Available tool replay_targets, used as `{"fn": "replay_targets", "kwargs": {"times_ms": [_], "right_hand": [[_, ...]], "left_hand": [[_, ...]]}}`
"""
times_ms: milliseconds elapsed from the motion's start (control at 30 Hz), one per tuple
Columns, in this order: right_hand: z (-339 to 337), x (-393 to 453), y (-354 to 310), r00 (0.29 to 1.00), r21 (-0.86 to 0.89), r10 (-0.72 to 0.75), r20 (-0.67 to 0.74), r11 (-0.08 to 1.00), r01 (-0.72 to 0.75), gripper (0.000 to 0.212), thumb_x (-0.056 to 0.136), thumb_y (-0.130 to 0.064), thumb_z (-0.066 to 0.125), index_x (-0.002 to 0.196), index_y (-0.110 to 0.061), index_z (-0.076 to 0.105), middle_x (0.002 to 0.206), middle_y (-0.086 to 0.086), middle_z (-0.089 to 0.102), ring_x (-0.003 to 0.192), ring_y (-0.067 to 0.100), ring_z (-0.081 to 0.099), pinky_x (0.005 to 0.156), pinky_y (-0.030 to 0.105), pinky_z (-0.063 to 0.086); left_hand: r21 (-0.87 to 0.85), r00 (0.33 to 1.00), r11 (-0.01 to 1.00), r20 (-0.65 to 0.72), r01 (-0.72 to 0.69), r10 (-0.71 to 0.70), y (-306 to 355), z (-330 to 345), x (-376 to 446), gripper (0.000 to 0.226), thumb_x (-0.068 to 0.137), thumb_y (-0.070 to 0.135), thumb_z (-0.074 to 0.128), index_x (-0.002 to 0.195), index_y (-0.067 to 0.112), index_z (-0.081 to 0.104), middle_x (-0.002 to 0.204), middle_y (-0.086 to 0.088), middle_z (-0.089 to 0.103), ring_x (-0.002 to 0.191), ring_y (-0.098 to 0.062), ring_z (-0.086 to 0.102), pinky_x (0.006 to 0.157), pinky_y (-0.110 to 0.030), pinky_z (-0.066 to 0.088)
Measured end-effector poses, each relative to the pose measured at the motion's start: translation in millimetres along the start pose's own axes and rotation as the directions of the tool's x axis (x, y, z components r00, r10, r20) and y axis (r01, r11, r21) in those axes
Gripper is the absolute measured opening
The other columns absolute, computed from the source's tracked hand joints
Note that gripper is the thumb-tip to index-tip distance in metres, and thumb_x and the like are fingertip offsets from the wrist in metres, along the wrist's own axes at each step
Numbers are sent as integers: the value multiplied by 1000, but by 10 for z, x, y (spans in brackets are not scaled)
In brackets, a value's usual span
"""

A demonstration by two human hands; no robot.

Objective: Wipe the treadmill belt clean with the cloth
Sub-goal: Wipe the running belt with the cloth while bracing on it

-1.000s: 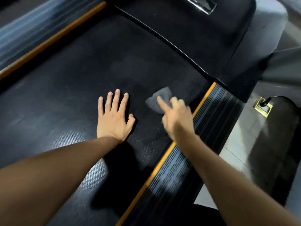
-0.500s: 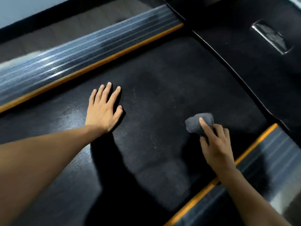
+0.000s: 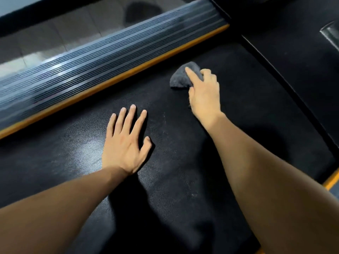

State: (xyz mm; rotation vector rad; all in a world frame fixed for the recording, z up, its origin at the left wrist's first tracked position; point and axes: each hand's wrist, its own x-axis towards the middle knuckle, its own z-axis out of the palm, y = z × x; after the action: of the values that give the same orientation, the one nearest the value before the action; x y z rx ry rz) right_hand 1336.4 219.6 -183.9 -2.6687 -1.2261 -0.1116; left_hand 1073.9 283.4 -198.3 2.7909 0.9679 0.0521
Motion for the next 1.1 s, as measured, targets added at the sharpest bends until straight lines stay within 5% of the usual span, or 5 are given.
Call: {"fn": "replay_targets", "kwargs": {"times_ms": [267,500,767,967,1100], "right_hand": [[130,-383,-733,912,185,-410,-25,894,407,59,80,-8,62,137,-24,57,116,13,59,92,33,54,77,45,47],[97,120,103,994,154,96,-59,984,-86,62,87,-1,54,145,-23,48,132,14,51,112,37,52,95,48,46],[44,-643,-601,943,292,-331,26,905,310,56,88,-11,49,143,-24,51,134,11,54,110,32,54,93,45,47],[-167,-265,623,984,181,170,45,968,-176,61,92,-4,43,146,-31,45,133,20,49,120,39,45,100,45,40],[-158,-625,125,991,232,112,76,964,-127,60,90,-4,44,144,-29,47,133,17,50,120,36,46,100,43,40]], "left_hand": [[-8,1000,1000,-3,14,-14,-3,9,9,69,95,46,38,155,13,37,166,-13,29,157,-31,17,127,-52,13],[-25,1000,1000,-18,6,-7,-9,15,12,70,96,45,40,160,17,30,169,-9,22,158,-28,13,127,-52,13],[-25,1000,1000,-8,9,-9,-7,11,19,68,95,44,39,156,14,37,169,-10,24,158,-30,16,128,-51,12],[-20,1000,1000,-27,9,-10,-7,17,16,69,96,45,37,159,17,31,169,-9,24,158,-28,14,128,-50,10],[-24,1000,1000,-25,18,-19,-4,28,11,68,96,42,37,159,17,31,169,-9,24,158,-29,14,128,-50,9]]}}
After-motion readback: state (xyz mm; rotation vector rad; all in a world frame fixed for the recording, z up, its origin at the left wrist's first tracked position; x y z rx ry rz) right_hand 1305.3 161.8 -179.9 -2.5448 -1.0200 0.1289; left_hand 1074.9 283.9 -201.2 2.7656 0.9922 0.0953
